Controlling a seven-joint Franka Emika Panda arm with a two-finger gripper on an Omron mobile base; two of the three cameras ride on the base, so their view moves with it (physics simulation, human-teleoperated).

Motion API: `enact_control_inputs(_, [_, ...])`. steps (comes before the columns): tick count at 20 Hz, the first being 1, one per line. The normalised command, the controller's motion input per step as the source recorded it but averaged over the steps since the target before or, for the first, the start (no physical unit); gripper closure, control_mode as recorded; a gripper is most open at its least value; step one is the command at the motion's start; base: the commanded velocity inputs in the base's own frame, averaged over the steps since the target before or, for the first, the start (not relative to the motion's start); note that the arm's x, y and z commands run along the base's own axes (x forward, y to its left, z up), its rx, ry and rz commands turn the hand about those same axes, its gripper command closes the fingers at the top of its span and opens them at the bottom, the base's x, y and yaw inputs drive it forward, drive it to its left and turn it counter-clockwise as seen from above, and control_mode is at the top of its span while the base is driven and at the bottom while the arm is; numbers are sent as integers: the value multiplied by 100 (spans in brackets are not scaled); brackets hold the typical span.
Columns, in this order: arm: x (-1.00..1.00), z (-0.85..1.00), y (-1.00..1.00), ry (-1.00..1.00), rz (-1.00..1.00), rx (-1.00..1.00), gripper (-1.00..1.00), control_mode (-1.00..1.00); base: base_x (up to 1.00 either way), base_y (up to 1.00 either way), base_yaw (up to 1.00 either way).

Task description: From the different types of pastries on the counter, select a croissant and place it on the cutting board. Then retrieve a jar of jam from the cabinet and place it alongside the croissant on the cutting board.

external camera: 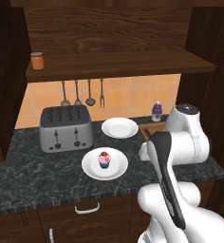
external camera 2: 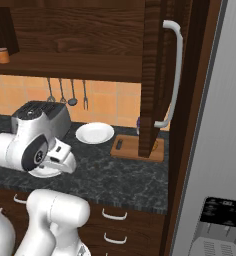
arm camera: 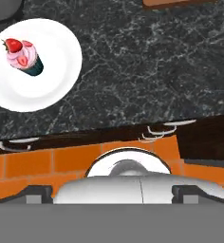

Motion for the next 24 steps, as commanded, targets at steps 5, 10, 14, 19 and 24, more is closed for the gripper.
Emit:
enact_control_inputs(5, [-18,61,63,-83,-4,-33,-100,-100,0,0,0])
enact_control_inputs(10, [-17,33,31,-98,18,-35,-100,-100,0,0,0])
enact_control_inputs(14, [-29,60,16,-84,25,-29,-100,-100,0,0,0])
enact_control_inputs(19, [-6,15,-36,-3,9,32,-100,-100,0,0,0])
enact_control_inputs(24, [-11,65,-21,-2,35,40,-100,-100,0,0,0])
